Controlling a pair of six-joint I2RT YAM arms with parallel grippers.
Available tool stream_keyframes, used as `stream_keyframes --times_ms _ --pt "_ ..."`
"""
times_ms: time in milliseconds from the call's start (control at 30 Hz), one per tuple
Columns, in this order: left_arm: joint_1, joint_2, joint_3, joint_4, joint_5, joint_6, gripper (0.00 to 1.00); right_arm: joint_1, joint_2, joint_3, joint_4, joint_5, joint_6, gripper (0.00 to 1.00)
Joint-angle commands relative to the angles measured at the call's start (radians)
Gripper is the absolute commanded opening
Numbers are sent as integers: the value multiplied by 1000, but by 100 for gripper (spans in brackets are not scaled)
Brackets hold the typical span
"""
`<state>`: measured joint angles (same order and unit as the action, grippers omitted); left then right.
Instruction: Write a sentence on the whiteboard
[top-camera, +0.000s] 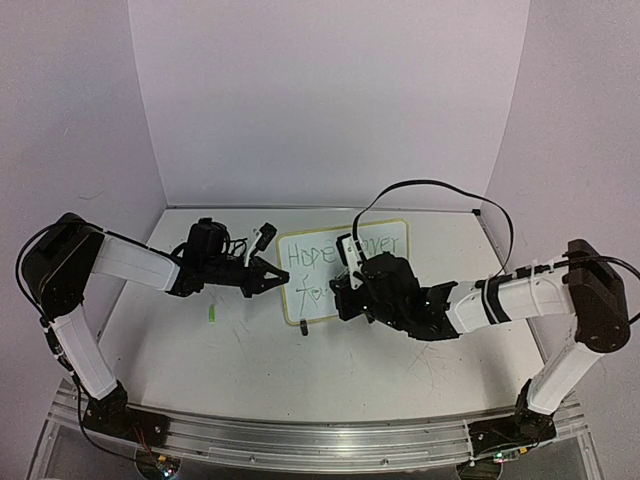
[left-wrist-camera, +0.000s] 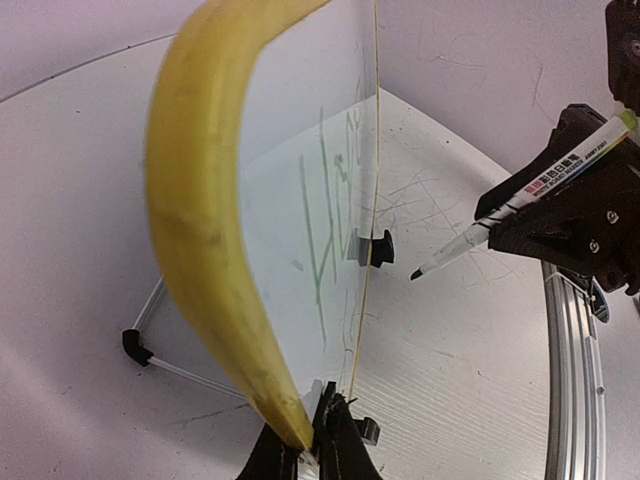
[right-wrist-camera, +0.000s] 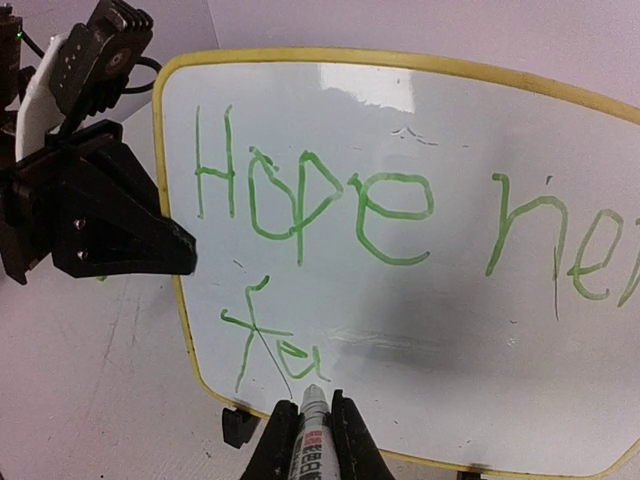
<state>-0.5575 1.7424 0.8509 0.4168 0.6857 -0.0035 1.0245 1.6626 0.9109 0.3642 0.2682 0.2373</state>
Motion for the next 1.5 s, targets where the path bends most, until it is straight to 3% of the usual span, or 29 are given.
stream_keyframes --times_ms 0,667,1467 --pt "16 49 8 -90 -211 101 0 2 22 37 6 26 20 0" --pt "16 42 7 -92 -206 102 0 1 78 88 9 45 23 0" --pt "14 46 11 -96 -207 103 0 0 46 24 0 160 85 0"
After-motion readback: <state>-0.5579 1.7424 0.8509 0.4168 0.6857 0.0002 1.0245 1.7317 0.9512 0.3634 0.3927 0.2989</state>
